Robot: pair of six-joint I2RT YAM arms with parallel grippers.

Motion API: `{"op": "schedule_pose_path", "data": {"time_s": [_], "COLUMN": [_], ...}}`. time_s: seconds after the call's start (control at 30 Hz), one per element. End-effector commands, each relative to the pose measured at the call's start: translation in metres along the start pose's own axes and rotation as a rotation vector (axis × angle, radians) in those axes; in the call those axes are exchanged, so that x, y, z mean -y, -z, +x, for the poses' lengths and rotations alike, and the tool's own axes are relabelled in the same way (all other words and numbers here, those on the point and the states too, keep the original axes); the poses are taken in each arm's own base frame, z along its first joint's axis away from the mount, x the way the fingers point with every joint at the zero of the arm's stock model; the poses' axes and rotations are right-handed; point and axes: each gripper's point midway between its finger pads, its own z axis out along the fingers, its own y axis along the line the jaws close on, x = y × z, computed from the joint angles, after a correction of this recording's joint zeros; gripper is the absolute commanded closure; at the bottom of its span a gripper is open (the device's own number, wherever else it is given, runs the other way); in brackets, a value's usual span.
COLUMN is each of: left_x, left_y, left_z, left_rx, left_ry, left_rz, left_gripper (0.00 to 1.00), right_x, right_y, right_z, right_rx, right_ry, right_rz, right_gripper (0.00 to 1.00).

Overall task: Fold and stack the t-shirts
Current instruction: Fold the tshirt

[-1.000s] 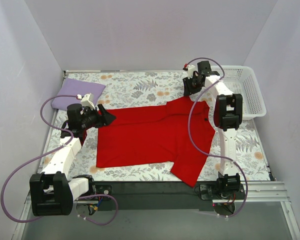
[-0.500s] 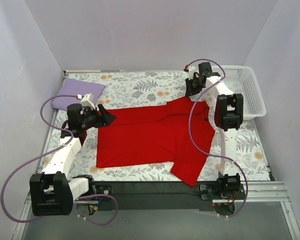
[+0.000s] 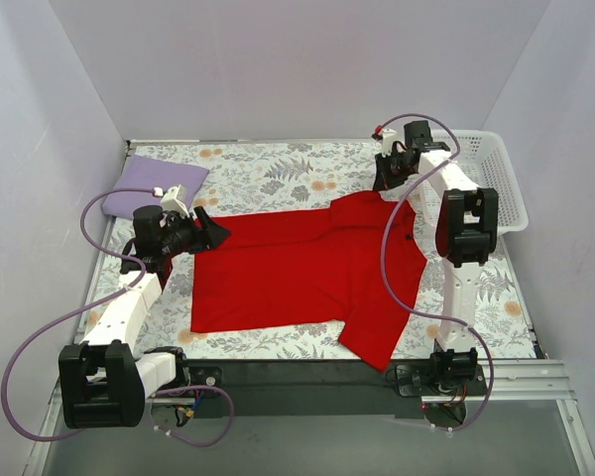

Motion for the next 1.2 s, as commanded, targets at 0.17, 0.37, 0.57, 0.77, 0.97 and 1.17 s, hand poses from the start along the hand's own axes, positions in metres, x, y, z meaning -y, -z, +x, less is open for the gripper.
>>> {"op": "schedule_pose_path", "data": {"time_s": [0.17, 0.37, 0.57, 0.77, 0.97, 1.17], "left_x": [0.010, 0.011, 0.011, 0.012, 0.013, 0.014], "left_y": [0.002, 0.002, 0.002, 0.003, 0.004, 0.004], "left_z": [-0.004, -0.003, -0.003, -0.003, -0.004, -0.003], "left_rx": [0.006, 0.001, 0.001, 0.004, 0.006, 0.007], "left_ry": [-0.028, -0.025, -0.026, -0.027, -0.028, -0.029], "left_rz": [0.038, 0.044, 0.046, 0.047, 0.051, 0.053], "left_gripper": [0.44, 0.44, 0.44, 0.44, 0.44, 0.44], "right_x": [-0.031, -0.050, -0.063, -0.073, -0.082, -0.084], "right_y": [0.038, 0.048, 0.060, 0.069, 0.078, 0.086], "right_z": [-0.003, 0.017, 0.026, 0.038, 0.058, 0.079], "right_rx": [0.045, 0.029, 0.034, 0.028, 0.008, -0.026], "right_ry": [0.050, 0.059, 0.092, 0.118, 0.173, 0.234], "right_rz": [-0.072, -0.119, -0.142, -0.162, -0.168, -0.155], "right_gripper": [0.99, 0.99, 0.99, 0.99, 0.99, 0.99]}}
